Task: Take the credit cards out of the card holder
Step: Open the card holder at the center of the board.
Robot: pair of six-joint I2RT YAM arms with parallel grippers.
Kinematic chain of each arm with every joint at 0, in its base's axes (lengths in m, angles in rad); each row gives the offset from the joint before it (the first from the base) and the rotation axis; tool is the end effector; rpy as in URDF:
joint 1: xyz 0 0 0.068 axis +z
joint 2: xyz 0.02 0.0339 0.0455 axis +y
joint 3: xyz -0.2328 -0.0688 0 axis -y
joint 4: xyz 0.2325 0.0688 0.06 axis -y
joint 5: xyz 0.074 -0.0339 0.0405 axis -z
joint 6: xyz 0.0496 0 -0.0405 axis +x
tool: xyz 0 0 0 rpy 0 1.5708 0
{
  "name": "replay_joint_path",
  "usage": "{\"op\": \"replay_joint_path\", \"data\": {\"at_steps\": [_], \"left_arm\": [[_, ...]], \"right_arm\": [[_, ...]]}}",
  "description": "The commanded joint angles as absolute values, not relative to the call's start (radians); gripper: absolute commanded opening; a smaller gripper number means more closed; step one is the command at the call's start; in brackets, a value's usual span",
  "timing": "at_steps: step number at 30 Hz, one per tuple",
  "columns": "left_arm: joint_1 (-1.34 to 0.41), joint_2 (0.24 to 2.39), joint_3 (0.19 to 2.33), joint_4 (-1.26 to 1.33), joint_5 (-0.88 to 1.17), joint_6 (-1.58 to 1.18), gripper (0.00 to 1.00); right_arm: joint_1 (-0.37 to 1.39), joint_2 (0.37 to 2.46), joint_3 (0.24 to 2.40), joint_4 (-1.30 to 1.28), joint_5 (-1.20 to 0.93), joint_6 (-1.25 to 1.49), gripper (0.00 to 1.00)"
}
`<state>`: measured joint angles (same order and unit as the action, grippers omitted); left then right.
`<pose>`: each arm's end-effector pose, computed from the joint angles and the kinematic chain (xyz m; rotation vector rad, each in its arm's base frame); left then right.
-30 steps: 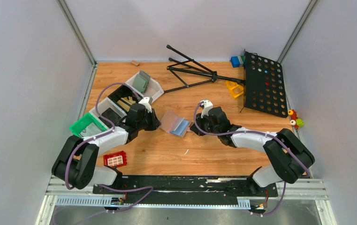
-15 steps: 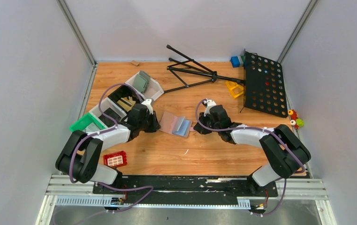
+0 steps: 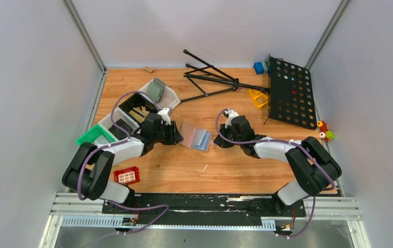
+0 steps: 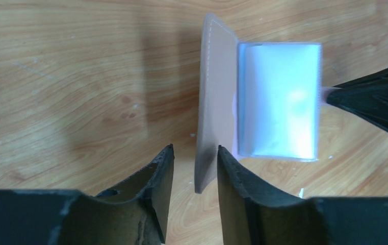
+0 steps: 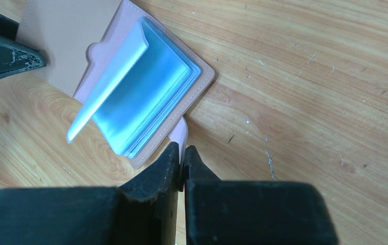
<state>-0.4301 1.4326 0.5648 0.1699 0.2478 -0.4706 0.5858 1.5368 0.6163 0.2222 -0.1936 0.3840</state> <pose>0.2472 -0.1268 0.1270 0.0890 2.3557 -0.7417 0.2402 0.1708 0.1186 -0.3437 2.3353 0.7150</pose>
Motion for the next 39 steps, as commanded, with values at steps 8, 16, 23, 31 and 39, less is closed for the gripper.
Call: {"op": "replay_joint_path", "data": {"at_steps": [8,16,23,31,39], "left_arm": [[-0.460,1.403,0.537,0.348,0.367,-0.470,0.65],[-0.460,1.561,0.591,0.387,0.457,-0.522,0.32],[-0.436,1.589,0.523,0.605,0.571,-0.642,0.00],[-0.426,1.562,0.478,0.834,0.663,-0.843,0.00],[-0.426,1.432,0.422,0.905,0.671,-0.987,0.00]], "right_arm": [[0.582,1.530,0.635,0.278,-0.238,0.394,0.00],[0.582,1.540,0.638,0.287,-0.265,0.401,0.00],[0.577,1.503,0.637,0.226,-0.209,0.425,0.26],[0.518,1.423,0.589,0.211,-0.247,0.521,0.64],[0.496,1.215,0.548,0.141,-0.288,0.581,0.93]]}}
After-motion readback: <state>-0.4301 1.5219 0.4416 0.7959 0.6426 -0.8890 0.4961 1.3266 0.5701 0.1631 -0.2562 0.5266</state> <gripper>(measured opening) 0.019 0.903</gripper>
